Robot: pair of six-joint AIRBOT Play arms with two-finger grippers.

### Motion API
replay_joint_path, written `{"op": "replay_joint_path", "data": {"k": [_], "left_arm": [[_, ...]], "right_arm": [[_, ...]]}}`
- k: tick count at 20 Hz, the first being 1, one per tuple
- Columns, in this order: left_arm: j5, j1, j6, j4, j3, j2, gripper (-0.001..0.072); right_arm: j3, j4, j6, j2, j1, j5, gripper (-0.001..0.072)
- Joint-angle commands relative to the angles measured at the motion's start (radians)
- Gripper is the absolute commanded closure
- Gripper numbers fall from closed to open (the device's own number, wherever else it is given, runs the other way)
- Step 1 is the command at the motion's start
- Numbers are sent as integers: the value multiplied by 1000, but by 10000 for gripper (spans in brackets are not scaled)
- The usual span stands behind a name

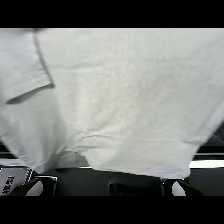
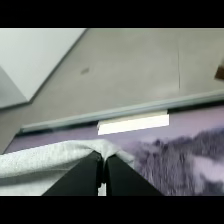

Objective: Fold the clothes and pants, and hang the long-sleeved shirts on hangers.

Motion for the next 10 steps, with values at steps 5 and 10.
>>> {"op": "replay_joint_path", "data": {"k": [5,10], "left_arm": [[44,-152,126,-58,-174,-497,690],[246,-233,125,-100,-172,-777,690]], "right_arm": [[-179,-15,-74,-518,-1,-107,677],[-200,-14,-161,-809,58,111,678]]}}
